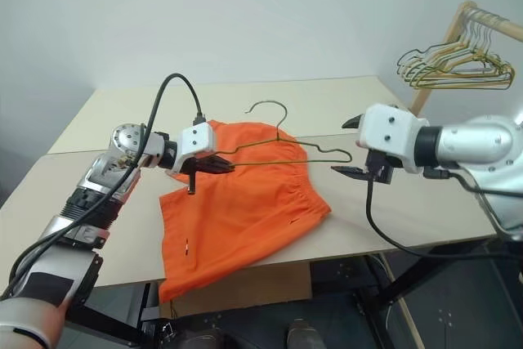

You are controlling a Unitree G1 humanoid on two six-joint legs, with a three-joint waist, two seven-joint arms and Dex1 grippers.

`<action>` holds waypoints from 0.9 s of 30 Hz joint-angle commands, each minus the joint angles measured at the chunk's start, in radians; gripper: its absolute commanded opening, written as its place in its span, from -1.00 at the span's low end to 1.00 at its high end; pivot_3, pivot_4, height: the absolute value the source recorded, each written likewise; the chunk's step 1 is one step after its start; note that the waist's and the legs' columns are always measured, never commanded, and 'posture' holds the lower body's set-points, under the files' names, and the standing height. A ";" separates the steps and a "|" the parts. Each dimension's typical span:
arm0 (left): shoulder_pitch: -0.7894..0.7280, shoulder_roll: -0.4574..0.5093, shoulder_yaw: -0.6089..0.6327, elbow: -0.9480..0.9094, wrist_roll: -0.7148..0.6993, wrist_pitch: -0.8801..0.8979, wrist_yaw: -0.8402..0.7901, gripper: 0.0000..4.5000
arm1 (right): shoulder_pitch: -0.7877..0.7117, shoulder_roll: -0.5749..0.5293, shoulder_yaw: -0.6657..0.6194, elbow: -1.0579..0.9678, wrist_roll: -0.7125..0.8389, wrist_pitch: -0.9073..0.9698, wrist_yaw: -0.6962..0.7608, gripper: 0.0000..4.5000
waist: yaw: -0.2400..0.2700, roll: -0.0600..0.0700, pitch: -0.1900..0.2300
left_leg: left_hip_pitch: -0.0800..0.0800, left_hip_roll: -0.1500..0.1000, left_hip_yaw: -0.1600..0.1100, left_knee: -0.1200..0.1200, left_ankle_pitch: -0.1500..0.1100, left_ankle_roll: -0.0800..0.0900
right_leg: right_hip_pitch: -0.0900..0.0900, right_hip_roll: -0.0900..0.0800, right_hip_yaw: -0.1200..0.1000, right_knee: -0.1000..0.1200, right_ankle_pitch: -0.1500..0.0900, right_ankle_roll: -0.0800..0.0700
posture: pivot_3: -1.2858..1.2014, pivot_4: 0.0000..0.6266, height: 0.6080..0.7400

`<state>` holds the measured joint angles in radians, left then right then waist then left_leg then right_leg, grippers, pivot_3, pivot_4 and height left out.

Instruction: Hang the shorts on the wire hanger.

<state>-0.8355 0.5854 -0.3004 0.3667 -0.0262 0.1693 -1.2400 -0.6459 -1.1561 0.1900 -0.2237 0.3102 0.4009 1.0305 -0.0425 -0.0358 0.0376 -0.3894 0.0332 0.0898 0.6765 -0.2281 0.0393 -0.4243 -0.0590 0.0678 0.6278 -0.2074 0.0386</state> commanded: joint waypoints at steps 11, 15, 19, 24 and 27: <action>0.006 0.010 0.028 -0.080 -0.017 0.006 -0.012 -1.00 | -0.266 0.195 0.256 0.278 -0.300 0.158 0.197 0.70 | 0.042 0.001 0.000 | -0.020 -0.002 0.007 0.003 0.000 0.001 | -0.019 0.002 -0.001 0.003 0.009 -0.002 | 0.10 -1.00 1.00; 0.009 0.013 0.027 -0.085 -0.015 0.006 -0.010 -1.00 | -0.271 0.209 0.246 0.236 -0.302 0.199 0.241 0.08 | 0.058 0.001 0.000 | -0.025 -0.002 0.007 0.004 0.000 0.001 | -0.022 0.002 -0.001 0.003 0.009 -0.002 | 0.10 -1.00 1.00; 0.010 0.012 0.024 -0.089 -0.019 0.000 -0.016 -1.00 | -0.259 0.209 0.252 0.199 -0.334 0.195 0.247 -0.57 | 0.064 0.001 0.000 | -0.026 -0.002 0.007 0.005 0.000 0.001 | -0.023 0.002 -0.001 0.003 0.009 -0.002 | 0.09 -1.00 1.00; 0.010 0.008 0.023 -0.072 -0.023 -0.079 -0.033 -1.00 | -0.229 0.213 0.243 0.143 -0.361 0.216 0.242 -0.99 | 0.063 0.001 0.000 | -0.026 -0.002 0.007 0.006 0.000 0.000 | -0.024 0.002 -0.001 0.004 0.009 -0.002 | 0.08 -1.00 1.00; 0.017 0.000 0.042 -0.045 -0.052 -0.145 -0.053 -0.88 | -0.190 0.208 0.207 0.102 -0.338 0.241 0.242 -1.00 | 0.063 0.001 0.000 | -0.026 -0.002 0.008 0.006 0.000 0.000 | -0.024 0.002 -0.001 0.004 0.009 -0.002 | 0.08 -1.00 1.00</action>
<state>-0.8128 0.5993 -0.2898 0.3374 -0.0408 0.0743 -1.2782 -0.8318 -0.9433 0.4500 -0.0807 -0.0459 0.6217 1.2773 0.0207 -0.0351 0.0373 -0.4154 0.0314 0.0975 0.6828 -0.2285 0.0396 -0.4481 -0.0572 0.0664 0.6317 -0.1983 0.0361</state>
